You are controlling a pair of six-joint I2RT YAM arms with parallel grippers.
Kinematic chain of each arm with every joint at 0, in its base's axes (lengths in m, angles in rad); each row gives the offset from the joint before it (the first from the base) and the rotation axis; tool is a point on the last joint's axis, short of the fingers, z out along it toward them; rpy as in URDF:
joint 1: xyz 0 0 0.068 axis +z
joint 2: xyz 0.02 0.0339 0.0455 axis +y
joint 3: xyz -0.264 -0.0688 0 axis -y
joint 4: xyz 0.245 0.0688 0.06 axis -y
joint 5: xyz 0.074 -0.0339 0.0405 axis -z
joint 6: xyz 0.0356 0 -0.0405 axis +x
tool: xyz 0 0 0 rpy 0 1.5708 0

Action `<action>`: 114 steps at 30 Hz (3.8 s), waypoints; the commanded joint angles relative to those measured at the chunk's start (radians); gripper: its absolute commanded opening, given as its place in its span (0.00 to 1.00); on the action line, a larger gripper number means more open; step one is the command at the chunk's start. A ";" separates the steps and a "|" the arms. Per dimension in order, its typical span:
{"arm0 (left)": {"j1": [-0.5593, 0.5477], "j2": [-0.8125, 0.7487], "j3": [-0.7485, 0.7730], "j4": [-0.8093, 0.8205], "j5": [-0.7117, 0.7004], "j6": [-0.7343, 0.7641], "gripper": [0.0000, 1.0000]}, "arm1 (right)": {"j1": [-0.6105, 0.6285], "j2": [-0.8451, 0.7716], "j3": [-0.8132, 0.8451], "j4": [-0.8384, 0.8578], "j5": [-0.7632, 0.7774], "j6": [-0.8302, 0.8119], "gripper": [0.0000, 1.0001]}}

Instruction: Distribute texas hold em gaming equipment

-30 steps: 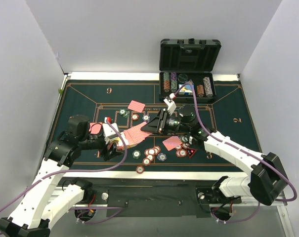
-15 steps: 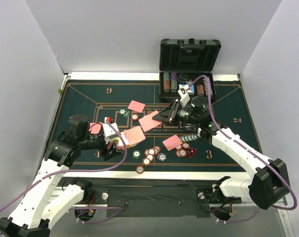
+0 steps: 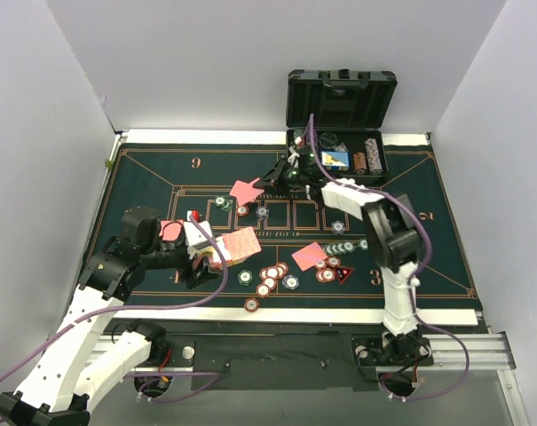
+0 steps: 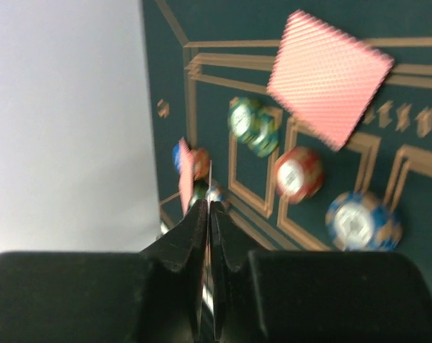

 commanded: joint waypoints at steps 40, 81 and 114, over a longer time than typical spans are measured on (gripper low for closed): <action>0.005 -0.023 0.001 0.092 0.039 -0.031 0.00 | 0.080 -0.630 -0.338 0.062 -0.052 0.060 0.88; 0.005 -0.014 0.028 0.099 0.035 -0.039 0.00 | 0.299 -0.755 -0.509 -0.062 0.019 0.020 0.52; 0.005 -0.017 0.025 0.103 0.034 -0.042 0.00 | -0.080 -0.846 -0.636 -0.441 0.069 -0.236 0.03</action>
